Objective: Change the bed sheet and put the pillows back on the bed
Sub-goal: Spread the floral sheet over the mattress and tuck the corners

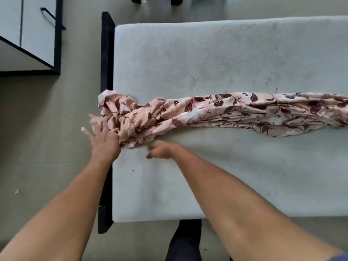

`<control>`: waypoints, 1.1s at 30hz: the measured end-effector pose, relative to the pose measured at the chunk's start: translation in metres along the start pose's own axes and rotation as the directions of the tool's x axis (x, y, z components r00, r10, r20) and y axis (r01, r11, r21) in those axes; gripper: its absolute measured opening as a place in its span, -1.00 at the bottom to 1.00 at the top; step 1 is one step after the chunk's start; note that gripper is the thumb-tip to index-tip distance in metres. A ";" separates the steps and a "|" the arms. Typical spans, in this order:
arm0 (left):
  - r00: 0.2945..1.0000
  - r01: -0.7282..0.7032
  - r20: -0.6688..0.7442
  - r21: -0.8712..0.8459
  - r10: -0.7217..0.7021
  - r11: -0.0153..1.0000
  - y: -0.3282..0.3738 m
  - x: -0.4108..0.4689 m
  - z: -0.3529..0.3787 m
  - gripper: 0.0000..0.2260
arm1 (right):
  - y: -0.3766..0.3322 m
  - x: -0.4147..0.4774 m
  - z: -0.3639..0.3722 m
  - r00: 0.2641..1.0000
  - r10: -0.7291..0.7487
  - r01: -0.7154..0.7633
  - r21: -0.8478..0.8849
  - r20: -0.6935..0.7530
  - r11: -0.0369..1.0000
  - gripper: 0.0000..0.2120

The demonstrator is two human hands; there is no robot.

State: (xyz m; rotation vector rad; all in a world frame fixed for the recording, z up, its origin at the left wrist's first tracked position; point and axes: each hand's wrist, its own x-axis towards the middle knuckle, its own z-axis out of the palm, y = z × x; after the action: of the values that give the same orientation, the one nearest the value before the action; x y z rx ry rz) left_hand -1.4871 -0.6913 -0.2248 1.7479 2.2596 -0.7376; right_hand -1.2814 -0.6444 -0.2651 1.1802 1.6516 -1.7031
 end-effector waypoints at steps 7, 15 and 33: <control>0.958 -0.169 0.217 -0.097 0.187 0.981 0.107 -0.038 -0.024 -0.69 | 0.137 -0.106 -0.034 0.907 0.280 -0.241 0.157 -0.316 0.958 -0.72; 0.890 -0.419 0.102 -0.199 0.444 0.886 0.288 -0.102 -0.091 -0.75 | 0.245 -0.230 -0.065 0.814 0.339 -0.195 0.328 -0.472 0.924 -0.56; 0.520 -0.819 0.156 -0.185 0.840 0.542 0.777 -0.312 -0.280 -0.79 | 0.617 -0.679 -0.102 0.493 0.609 -0.154 0.627 -0.621 0.764 -0.49</control>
State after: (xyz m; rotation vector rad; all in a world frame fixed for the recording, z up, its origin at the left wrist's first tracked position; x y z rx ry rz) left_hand -0.6211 -0.6790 -0.0548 2.2248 1.0098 -0.5393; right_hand -0.4021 -0.7876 -0.0239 2.6916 1.1236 -1.3464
